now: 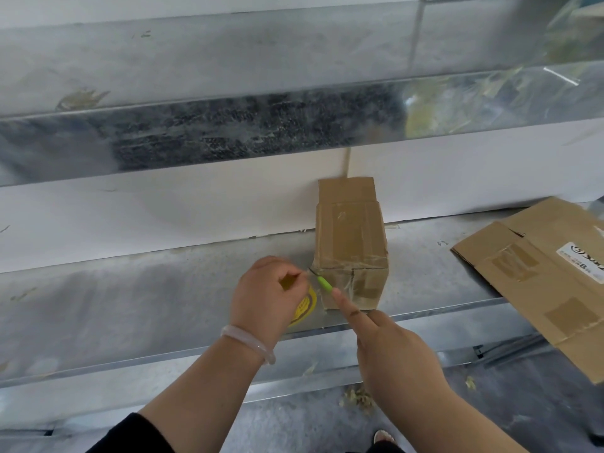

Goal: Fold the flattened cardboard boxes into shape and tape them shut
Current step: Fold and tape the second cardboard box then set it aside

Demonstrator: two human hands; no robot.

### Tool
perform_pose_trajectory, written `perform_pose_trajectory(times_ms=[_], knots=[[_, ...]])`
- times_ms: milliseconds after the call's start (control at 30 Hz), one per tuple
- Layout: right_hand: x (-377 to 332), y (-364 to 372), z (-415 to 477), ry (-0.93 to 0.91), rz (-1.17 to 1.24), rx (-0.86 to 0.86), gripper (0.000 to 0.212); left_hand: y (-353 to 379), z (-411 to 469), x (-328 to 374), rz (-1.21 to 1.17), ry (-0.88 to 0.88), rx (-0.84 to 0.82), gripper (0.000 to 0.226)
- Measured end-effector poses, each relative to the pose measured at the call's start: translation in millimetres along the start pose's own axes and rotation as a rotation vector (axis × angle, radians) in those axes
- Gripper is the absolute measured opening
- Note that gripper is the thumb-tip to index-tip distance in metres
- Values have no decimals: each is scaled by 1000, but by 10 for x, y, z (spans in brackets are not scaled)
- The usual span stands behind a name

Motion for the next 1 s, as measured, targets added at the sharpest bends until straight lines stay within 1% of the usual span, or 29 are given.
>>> perform_pose_trajectory(times_ms=[67, 133, 200, 233, 267, 300, 333, 367, 433, 500, 567, 600, 667, 733, 833, 867, 1000], knots=[[-3, 6, -3, -1, -10, -7, 92, 25, -22, 26, 2, 9, -13, 9], [-11, 5, -9, 3, 26, 20, 91, 21, -34, 34, -3, 2, -5, 9], [-4, -13, -16, -26, 57, 104, 92, 5, -27, 22, 7, 3, -2, 10], [1, -31, -28, -61, 69, 178, 93, -3, -23, 11, 15, 7, -1, 11], [40, -46, -69, -60, 129, 224, 88, -10, -20, 2, 19, 7, -2, 13], [79, -77, -117, -50, 172, 259, 76, -11, -19, -2, 15, 5, -4, 13], [100, -100, -151, -30, 216, 257, 61, -15, -22, 2, 7, 4, -4, 12], [103, -120, -170, -18, 247, 253, 51, -16, -24, 8, -2, 4, -2, 12], [113, -108, -213, 28, 421, 220, 38, -17, -30, 23, -11, 1, -1, 10], [224, -74, -197, 147, 584, 243, 26, -18, -38, 23, -15, -3, -4, 11], [251, -83, -189, 220, 671, 252, 13, -22, -55, 19, -13, -8, -7, 12], [234, -68, -186, 229, 714, 245, 12, -24, -64, 22, -11, -5, -8, 12], [125, -77, -177, 181, 757, 202, 18, -18, -84, 32, -9, 3, -16, 13], [46, -77, -160, 126, 714, 154, 21, -7, -100, 43, -11, 13, -22, 14], [-17, -8, -172, 74, 643, 59, 54, 1, -112, 54, 0, 28, -29, 15], [-40, -4, -169, 55, 617, 50, 60, 2, -116, 57, 0, 32, -29, 15], [-98, -41, -133, 34, 527, 61, 67, 9, -133, 71, -9, 36, -31, 12]])
Point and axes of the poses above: each hand's wrist, its own z-axis towards the middle knuckle, its own y-axis out of the palm, x = y × z, the point moved 8 cm from there along z, towards the middle knuckle, and after that the axes turned 10 degrees about x, right-handed, at the moved point
